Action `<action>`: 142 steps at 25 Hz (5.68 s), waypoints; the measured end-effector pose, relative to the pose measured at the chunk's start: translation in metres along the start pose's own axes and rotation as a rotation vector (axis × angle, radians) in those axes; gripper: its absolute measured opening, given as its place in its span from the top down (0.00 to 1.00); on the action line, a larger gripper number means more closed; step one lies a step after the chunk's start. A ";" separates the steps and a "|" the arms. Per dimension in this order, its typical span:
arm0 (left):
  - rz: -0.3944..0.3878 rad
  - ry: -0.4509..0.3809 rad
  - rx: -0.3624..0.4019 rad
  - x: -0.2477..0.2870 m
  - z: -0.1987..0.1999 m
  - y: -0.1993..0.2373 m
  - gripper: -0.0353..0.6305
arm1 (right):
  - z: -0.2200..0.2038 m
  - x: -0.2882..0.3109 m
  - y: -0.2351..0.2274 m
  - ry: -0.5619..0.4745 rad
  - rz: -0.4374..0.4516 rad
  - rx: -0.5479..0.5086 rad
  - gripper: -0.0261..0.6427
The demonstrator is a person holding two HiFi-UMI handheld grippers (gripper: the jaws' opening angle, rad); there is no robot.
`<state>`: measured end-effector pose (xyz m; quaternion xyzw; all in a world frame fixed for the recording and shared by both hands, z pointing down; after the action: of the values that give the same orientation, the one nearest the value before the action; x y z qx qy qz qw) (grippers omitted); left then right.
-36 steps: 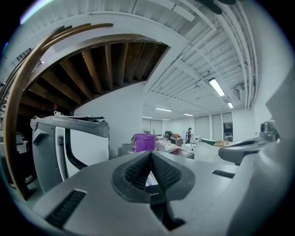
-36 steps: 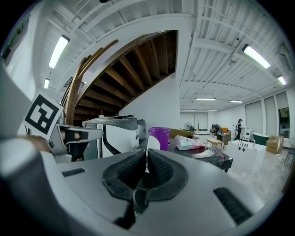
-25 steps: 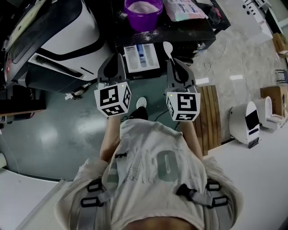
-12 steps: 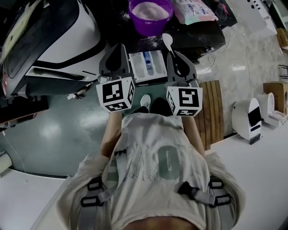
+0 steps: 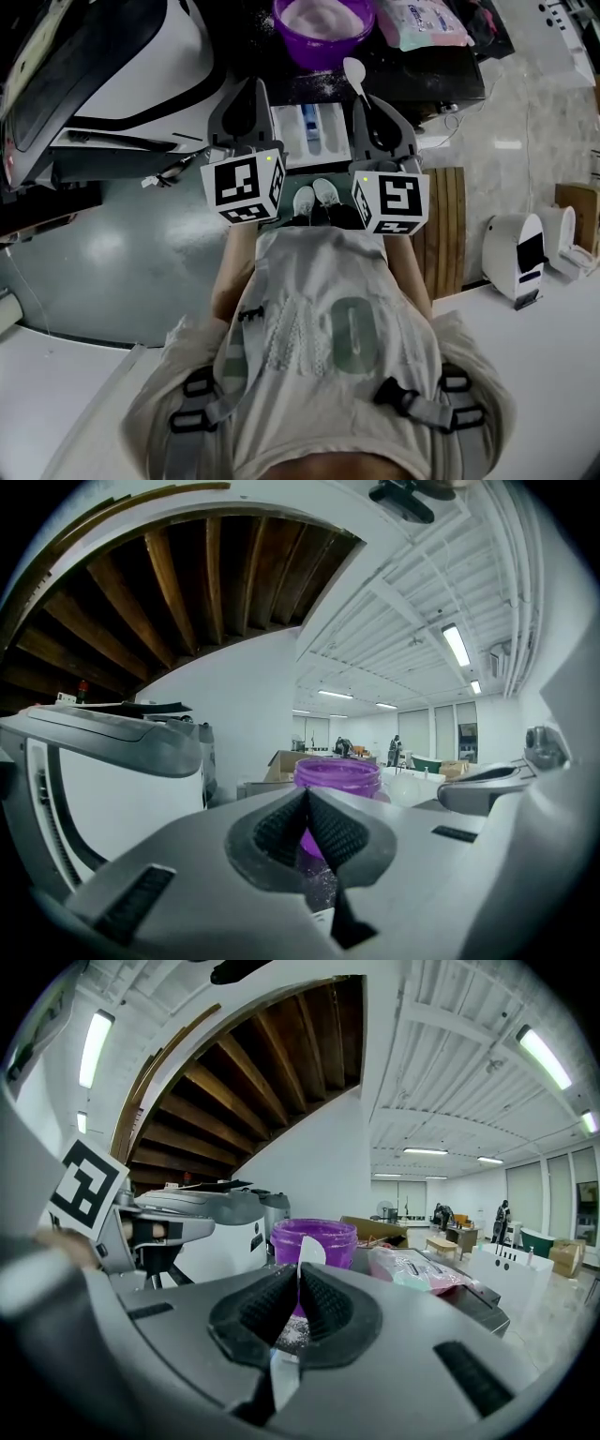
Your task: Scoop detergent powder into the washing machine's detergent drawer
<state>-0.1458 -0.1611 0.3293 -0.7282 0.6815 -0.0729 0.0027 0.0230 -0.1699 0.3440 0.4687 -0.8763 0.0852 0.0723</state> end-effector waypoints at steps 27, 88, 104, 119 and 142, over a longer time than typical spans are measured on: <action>0.030 0.001 0.006 0.012 0.006 -0.003 0.91 | 0.008 0.001 -0.027 -0.027 -0.022 0.011 0.96; 0.219 0.133 -0.156 -0.011 -0.065 0.034 0.91 | 0.037 0.171 -0.044 0.866 0.551 -0.951 0.94; 0.238 0.114 -0.143 -0.015 -0.055 0.038 0.91 | 0.045 0.168 -0.055 1.000 0.640 -0.277 0.94; 0.227 0.107 -0.087 -0.010 -0.040 0.038 0.91 | 0.085 0.161 -0.053 0.798 0.712 0.492 0.94; 0.144 0.057 -0.040 0.004 -0.014 0.030 0.91 | 0.067 0.072 -0.054 0.403 0.746 1.372 0.94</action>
<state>-0.1764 -0.1657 0.3407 -0.6748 0.7332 -0.0795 -0.0258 0.0252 -0.2717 0.2982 0.0607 -0.6977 0.7056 -0.1082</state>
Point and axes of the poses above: the fingertips, and each gripper's own axes: x forward along the fingers, y to its left, z out of its top, the point moved 3 cm from there along -x, backward along the fingers, and after that the axes turned 7 degrees about x, right-handed, at the moved point
